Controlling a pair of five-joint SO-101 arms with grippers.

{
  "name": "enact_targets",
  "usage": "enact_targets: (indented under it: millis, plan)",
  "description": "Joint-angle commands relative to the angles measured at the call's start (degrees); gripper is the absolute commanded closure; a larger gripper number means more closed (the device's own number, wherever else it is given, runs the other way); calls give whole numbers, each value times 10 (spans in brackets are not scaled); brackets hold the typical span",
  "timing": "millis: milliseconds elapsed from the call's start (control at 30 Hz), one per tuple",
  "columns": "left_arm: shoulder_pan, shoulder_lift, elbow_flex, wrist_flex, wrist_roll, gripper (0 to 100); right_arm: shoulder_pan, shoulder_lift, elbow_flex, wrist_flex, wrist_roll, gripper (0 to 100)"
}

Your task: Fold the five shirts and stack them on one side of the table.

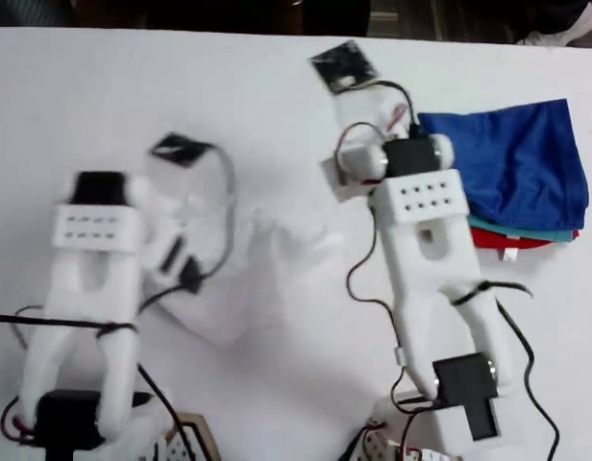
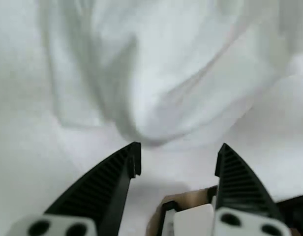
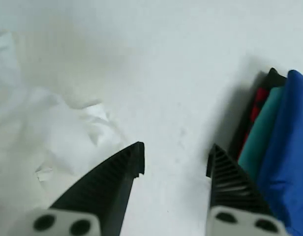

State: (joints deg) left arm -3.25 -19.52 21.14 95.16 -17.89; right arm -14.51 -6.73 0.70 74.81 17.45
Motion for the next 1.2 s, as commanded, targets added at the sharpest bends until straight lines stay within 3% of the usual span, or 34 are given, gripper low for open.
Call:
enact_targets:
  millis: [0, 200, 367, 600, 967, 1167]
  plan:
    - [117, -3, -53, 22, 87, 736, 55, -47, -28, 15, -1, 787]
    - [272, -1, -48, 39, 271, 734, 139, -82, -28, 23, -1, 787]
    - [311, -1, 23, -68, 345, 733, 146, -98, -28, 49, -1, 787]
    - [314, 0, 147, -226, 357, 733, 146, -109, -26, 52, -1, 787]
    - [295, 16, 263, -389, 353, 733, 144, -108, -25, 63, -1, 787]
    - [253, 164, 208, -378, 353, 736, 144, -108, -25, 74, -1, 787]
